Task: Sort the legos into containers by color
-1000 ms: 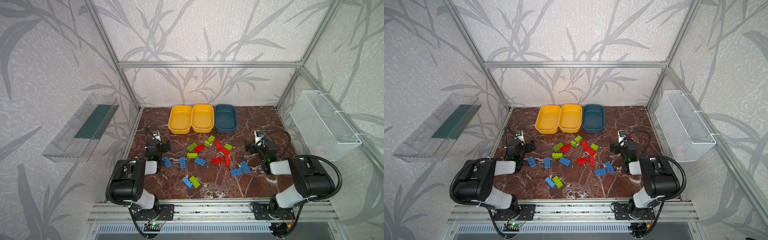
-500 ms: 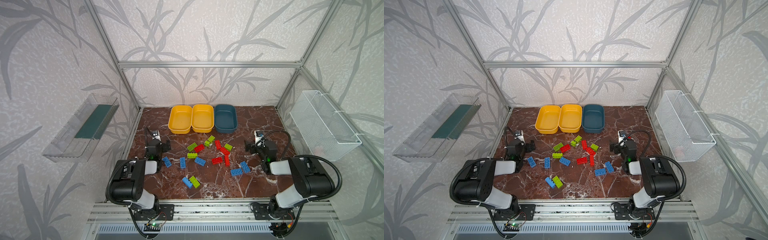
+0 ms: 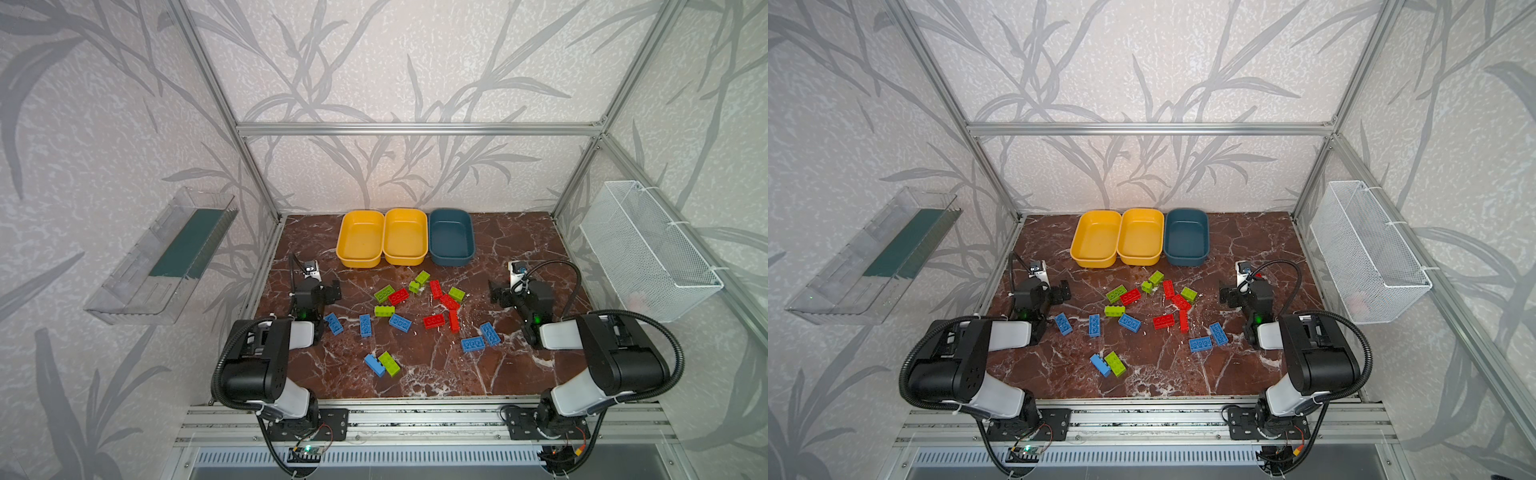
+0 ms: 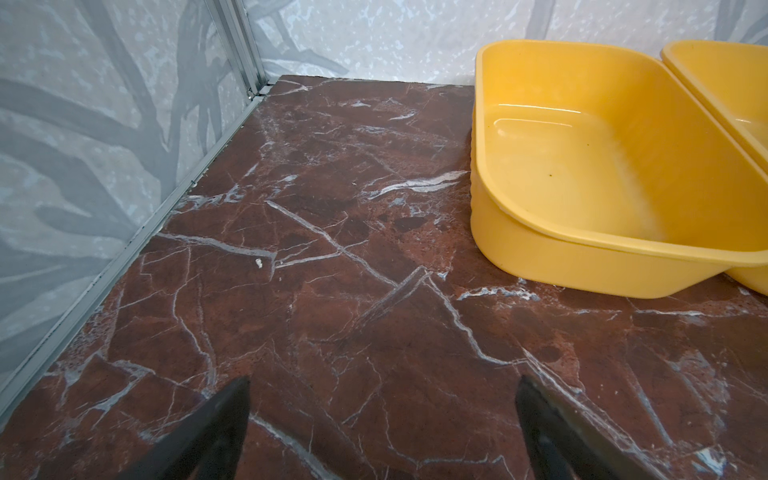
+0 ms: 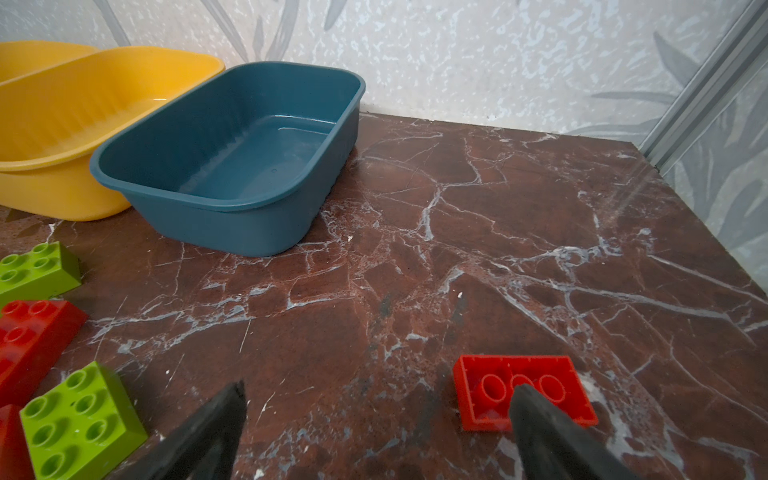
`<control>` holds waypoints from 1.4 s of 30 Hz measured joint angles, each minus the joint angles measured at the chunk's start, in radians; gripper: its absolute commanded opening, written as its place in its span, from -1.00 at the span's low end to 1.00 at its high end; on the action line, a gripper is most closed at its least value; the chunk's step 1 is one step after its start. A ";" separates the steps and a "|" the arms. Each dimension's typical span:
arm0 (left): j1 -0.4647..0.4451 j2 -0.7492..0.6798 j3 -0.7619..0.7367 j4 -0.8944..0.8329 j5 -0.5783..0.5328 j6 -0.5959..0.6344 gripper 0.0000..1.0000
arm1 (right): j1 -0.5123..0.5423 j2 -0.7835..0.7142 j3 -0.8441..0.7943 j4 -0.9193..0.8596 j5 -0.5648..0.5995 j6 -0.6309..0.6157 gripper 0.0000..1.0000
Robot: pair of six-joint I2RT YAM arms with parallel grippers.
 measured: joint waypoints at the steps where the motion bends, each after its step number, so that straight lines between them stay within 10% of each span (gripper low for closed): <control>1: 0.000 0.000 0.000 0.000 0.000 0.000 0.98 | 0.000 0.000 0.000 0.000 0.000 0.000 0.99; 17: 0.007 -0.018 0.064 -0.134 0.011 -0.008 0.97 | 0.018 -0.043 0.000 -0.052 0.056 0.001 0.98; 30: -0.014 -0.101 0.452 -0.613 0.004 -0.121 0.98 | 0.149 -0.356 0.362 -0.879 0.332 0.197 0.98; 42: -0.393 -0.185 0.570 -0.828 -0.083 -0.139 0.98 | 0.433 -0.275 0.652 -1.407 0.603 0.330 0.98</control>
